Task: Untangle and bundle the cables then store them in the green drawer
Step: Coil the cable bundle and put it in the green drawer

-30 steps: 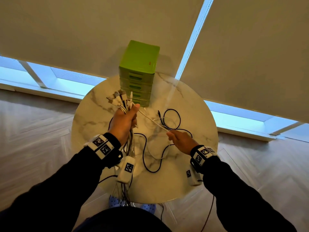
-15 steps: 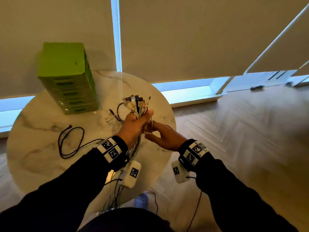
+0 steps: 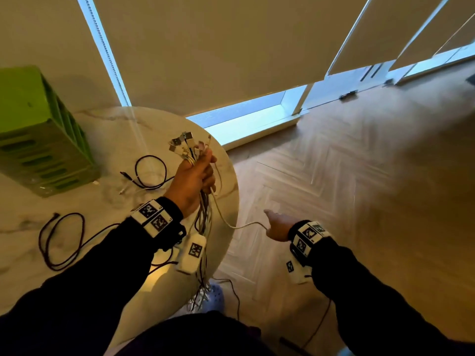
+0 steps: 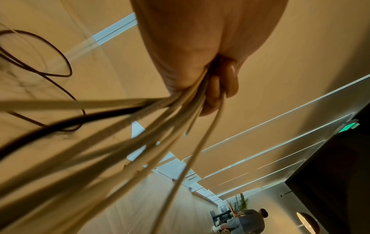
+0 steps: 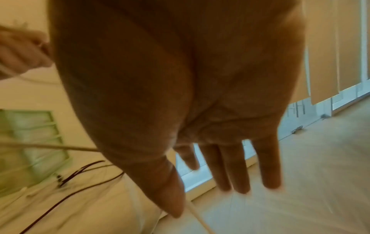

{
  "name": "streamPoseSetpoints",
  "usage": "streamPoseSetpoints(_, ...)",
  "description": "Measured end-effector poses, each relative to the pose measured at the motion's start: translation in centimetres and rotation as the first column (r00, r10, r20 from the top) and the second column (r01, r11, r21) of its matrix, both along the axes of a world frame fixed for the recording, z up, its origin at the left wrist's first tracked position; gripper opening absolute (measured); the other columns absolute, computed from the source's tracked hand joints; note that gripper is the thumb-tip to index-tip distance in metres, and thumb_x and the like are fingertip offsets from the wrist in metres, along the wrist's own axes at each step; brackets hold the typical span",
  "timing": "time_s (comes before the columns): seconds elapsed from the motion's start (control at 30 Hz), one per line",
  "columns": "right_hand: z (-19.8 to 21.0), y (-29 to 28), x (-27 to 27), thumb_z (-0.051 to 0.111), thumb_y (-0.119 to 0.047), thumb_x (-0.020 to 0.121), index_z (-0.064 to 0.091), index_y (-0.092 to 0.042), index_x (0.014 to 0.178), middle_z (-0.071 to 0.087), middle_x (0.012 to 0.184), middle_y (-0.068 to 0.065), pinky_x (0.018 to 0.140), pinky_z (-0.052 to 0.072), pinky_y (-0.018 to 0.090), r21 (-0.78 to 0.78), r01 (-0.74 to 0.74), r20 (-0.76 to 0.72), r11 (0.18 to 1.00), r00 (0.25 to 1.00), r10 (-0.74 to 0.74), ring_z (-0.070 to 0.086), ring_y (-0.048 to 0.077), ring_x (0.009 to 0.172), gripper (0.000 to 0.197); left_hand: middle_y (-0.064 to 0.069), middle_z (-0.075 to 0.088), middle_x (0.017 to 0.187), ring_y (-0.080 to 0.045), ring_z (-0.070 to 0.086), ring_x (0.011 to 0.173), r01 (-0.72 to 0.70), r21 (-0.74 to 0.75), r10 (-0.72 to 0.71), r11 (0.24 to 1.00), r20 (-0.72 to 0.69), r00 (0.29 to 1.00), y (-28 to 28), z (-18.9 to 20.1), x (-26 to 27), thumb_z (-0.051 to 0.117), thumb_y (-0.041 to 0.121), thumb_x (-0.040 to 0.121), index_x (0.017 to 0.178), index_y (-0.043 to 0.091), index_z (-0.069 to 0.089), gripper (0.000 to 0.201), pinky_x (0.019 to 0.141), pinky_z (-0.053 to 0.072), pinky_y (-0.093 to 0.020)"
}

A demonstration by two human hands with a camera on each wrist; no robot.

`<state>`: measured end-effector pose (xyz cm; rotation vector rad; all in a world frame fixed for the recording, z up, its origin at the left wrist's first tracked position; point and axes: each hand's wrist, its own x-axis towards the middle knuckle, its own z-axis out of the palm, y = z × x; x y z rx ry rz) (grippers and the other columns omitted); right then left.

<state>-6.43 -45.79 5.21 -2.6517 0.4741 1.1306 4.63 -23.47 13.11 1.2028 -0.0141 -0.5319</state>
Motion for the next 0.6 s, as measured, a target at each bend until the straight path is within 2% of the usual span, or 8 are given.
streamPoseSetpoints(0.07,-0.2,1.6,-0.3,0.062,-0.03,0.092,0.01,-0.025,0.159,0.023,0.163,0.01,0.118,0.032,0.042,0.135,-0.04,0.193,0.99,0.981,0.014,0.033,0.03,0.145,0.085,0.007,0.033,0.055,-0.008,0.032,0.049,0.037,-0.014,-0.037,0.999,-0.007,0.999,-0.2,-0.1,0.0,0.048,0.036,0.106,0.089,0.015,0.056,0.028,0.055,0.024,-0.029)
streamPoseSetpoints(0.17,0.8,4.6,0.4,0.068,-0.022,0.091,0.022,-0.024,0.157,0.03,0.161,0.004,0.117,0.029,0.032,0.468,-0.2,0.44,0.861,0.897,-0.031,0.033,0.02,0.145,0.081,0.007,0.039,0.059,-0.007,0.039,0.053,0.056,-0.016,-0.057,0.998,-0.016,0.998,-0.4,-0.4,0.0,0.047,0.037,0.106,0.085,0.019,0.054,0.03,0.053,0.028,-0.025)
streamPoseSetpoints(0.27,2.4,7.5,1.4,0.067,-0.027,0.095,0.032,-0.024,0.152,0.043,0.152,0.0,0.102,0.049,0.03,0.692,-0.169,0.437,0.702,0.872,-0.221,0.053,0.017,0.128,0.067,0.007,0.04,0.063,-0.007,0.039,0.057,0.018,0.018,-0.018,1.0,-0.004,1.0,-0.2,-0.8,0.1,0.049,0.038,0.105,0.083,0.021,0.054,0.028,0.052,0.03,-0.025)
streamPoseSetpoints(0.33,3.0,8.7,1.8,0.063,-0.038,0.097,0.04,-0.022,0.146,0.052,0.14,-0.002,0.081,0.058,0.023,0.716,-0.129,0.437,0.686,0.849,-0.297,0.068,0.013,0.101,0.056,0.007,0.041,0.065,-0.008,0.039,0.058,-0.016,0.044,0.016,0.999,-0.003,1.0,0.1,-1.2,0.5,0.052,0.041,0.103,0.084,0.022,0.054,0.027,0.053,0.03,-0.026)
streamPoseSetpoints(0.4,3.2,9.1,1.8,0.054,-0.043,0.101,0.049,-0.02,0.136,0.062,0.122,-0.003,0.07,0.054,0.017,0.647,-0.162,0.522,0.745,0.807,-0.278,0.067,0.006,0.077,0.042,0.007,0.042,0.066,-0.008,0.038,0.058,-0.044,0.038,0.045,0.998,-0.015,0.999,0.5,-1.5,1.0,0.056,0.043,0.101,0.083,0.022,0.056,0.027,0.054,0.027,-0.028)
streamPoseSetpoints(0.47,3.3,9.4,1.6,0.046,-0.038,0.105,0.057,-0.017,0.121,0.068,0.1,-0.001,0.07,0.048,0.016,0.567,-0.261,0.641,0.781,0.735,-0.221,0.062,0.003,0.074,0.029,0.008,0.042,0.067,-0.009,0.038,0.057,-0.08,0.039,0.081,0.996,-0.015,0.997,0.6,-1.6,1.2,0.057,0.044,0.1,0.082,0.024,0.057,0.027,0.053,0.028,-0.027)
streamPoseSetpoints(0.53,3.3,9.5,1.3,0.038,-0.031,0.108,0.058,-0.013,0.111,0.066,0.085,0.002,0.071,0.049,0.024,0.53,-0.314,0.712,0.788,0.669,-0.213,0.062,0.013,0.075,0.026,0.008,0.044,0.068,-0.007,0.042,0.057,-0.119,0.118,0.119,0.986,0.002,0.993,0.8,-1.5,1.3,0.054,0.048,0.1,0.081,0.024,0.057,0.031,0.049,0.034,-0.024)
streamPoseSetpoints(0.6,3.5,9.2,1.2,0.034,-0.028,0.109,0.055,-0.013,0.107,0.062,0.079,0.004,0.064,0.045,0.024,0.56,-0.229,0.716,0.796,0.617,-0.327,0.057,0.014,0.068,0.025,0.008,0.044,0.068,-0.006,0.042,0.056,-0.153,0.164,0.155,0.974,0.002,0.988,1.1,-1.5,1.5,0.051,0.051,0.101,0.08,0.022,0.055,0.035,0.047,0.036,-0.02)
